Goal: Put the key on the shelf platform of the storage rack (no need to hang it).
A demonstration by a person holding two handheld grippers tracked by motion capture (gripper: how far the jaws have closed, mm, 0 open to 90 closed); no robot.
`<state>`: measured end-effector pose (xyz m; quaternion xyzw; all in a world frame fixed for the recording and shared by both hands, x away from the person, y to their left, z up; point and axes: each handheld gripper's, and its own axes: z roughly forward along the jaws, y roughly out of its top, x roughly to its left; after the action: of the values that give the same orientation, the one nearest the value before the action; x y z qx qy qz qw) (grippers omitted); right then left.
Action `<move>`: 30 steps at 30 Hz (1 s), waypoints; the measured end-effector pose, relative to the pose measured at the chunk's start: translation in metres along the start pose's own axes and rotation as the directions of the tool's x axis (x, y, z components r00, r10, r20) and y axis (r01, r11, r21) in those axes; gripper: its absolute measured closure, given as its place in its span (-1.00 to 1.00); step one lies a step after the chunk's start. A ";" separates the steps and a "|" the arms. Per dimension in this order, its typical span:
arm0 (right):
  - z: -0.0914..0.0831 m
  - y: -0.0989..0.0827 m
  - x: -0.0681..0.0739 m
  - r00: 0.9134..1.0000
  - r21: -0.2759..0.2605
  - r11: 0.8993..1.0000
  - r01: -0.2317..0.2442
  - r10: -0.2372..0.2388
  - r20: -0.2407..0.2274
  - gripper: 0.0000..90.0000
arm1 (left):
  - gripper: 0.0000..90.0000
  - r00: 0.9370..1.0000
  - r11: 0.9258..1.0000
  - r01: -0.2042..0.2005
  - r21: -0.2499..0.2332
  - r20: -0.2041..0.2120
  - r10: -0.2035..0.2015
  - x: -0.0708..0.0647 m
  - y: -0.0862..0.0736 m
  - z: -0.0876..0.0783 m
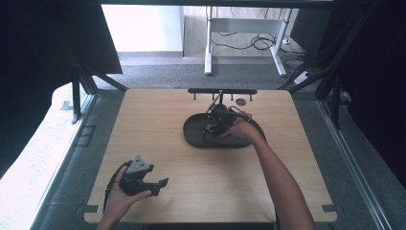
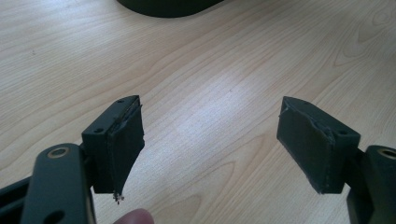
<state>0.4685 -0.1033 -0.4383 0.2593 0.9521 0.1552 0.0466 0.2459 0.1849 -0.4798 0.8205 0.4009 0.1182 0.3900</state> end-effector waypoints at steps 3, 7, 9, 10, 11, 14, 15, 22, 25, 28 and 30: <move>0.006 0.000 -0.001 1.000 0.005 1.000 0.000 0.000 0.001 0.10 | -0.48 1.000 1.000 -0.001 0.002 0.001 0.001 0.001 0.000 0.000; 0.011 -0.002 -0.005 1.000 0.010 1.000 0.002 -0.002 -0.003 0.10 | -0.48 1.000 1.000 -0.001 0.003 0.002 0.001 0.001 0.000 0.000; 0.012 -0.004 -0.007 1.000 0.009 1.000 0.000 0.000 -0.006 0.10 | -0.48 1.000 1.000 -0.001 0.004 0.001 0.001 0.001 0.000 0.001; 0.013 -0.006 -0.009 1.000 0.018 1.000 0.006 -0.006 0.005 0.10 | -0.48 1.000 1.000 0.000 0.004 0.001 0.000 0.001 0.000 0.001; 0.013 -0.006 -0.009 1.000 0.018 1.000 0.006 -0.006 0.005 0.10 | -0.48 1.000 1.000 0.000 0.004 0.001 0.000 0.001 0.000 0.001; 0.015 -0.012 -0.013 0.999 0.034 0.999 0.019 -0.020 0.031 0.10 | -0.49 1.000 1.000 -0.002 0.005 0.001 0.002 0.000 0.000 0.001; 0.015 -0.012 -0.013 0.999 0.034 0.999 0.019 -0.020 0.031 0.10 | -0.49 1.000 1.000 -0.002 0.005 0.001 0.002 0.000 0.000 0.001; 0.025 -0.025 -0.018 0.997 0.086 0.996 0.027 -0.033 0.063 0.10 | -0.49 1.000 1.000 -0.002 0.006 0.000 0.002 0.000 0.000 0.002; 0.029 -0.030 -0.024 0.998 0.083 0.996 0.007 -0.012 0.061 0.10 | -0.49 1.000 1.000 -0.001 0.010 0.001 0.001 0.000 0.000 0.002; 0.032 -0.032 -0.027 0.998 0.094 0.996 -0.003 -0.003 0.062 0.09 | -0.49 1.000 1.000 -0.004 0.013 0.001 0.004 0.000 -0.001 0.003; 0.034 -0.034 -0.029 0.998 0.087 0.996 -0.014 0.009 0.059 0.09 | -0.49 1.000 1.000 -0.003 0.012 0.000 0.003 0.000 -0.001 0.003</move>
<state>0.4829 -0.1366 -0.4812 0.2708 0.9548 0.1058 0.0624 0.2472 0.1840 -0.4821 0.8235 0.4002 0.1164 0.3849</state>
